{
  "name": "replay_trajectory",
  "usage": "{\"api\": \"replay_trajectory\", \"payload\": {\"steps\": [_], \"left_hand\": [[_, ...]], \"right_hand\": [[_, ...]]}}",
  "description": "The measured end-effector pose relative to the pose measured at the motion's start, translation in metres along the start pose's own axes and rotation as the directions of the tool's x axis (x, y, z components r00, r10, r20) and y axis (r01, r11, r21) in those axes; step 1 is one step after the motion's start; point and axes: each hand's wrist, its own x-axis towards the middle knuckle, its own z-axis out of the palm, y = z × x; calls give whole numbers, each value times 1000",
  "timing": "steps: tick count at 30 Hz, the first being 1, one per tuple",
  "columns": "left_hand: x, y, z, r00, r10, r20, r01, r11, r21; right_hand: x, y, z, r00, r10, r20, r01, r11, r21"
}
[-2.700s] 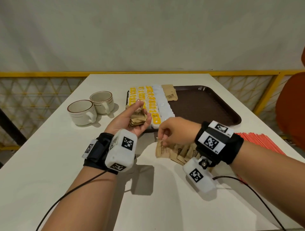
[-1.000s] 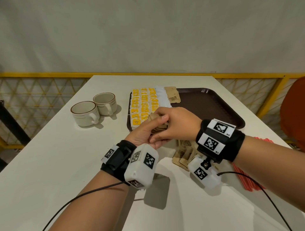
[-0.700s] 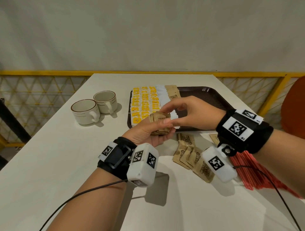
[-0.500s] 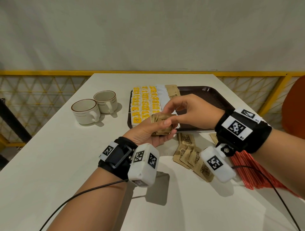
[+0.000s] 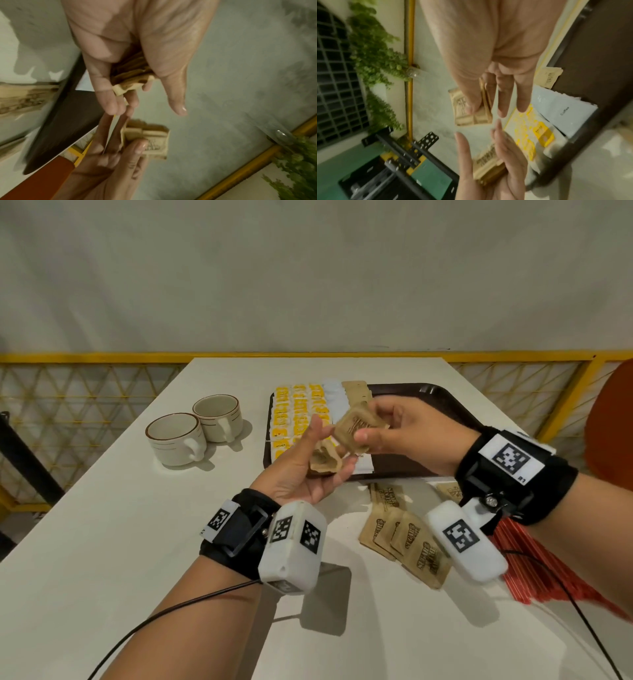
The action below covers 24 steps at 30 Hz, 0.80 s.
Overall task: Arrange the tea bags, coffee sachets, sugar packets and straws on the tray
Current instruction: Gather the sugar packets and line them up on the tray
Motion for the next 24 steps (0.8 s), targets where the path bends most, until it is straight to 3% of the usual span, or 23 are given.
{"api": "replay_trajectory", "payload": {"steps": [3,6,8,11,14,16,19,22,24], "left_hand": [[9,20,-4,995,81,-61,-82,997,-8],[26,54,-3,990,123,-73,-94,946,311],[48,73,1,983,162,-82,-85,810,580],[90,87,13,979,187,-82,-23,502,865],[130,91,28,990,132,-45,23,161,987],[150,90,37,994,110,-9,8,14,1000],[178,90,41,990,128,64,-57,-58,997],[202,94,39,984,122,127,-118,-78,990],[215,94,37,986,96,136,-121,-146,982]], "right_hand": [[9,-3,-20,989,76,-130,-29,944,328],[26,3,-49,961,135,-241,-42,934,354],[43,16,-65,944,204,-258,-122,946,301],[69,38,-78,913,351,-209,-309,928,206],[93,54,-86,900,391,-195,-360,916,177],[107,59,-90,895,396,-205,-341,904,259],[123,65,-95,896,395,-202,-300,875,380],[137,76,-99,896,410,-174,-325,869,373],[144,85,-100,889,427,-164,-346,862,372]]}}
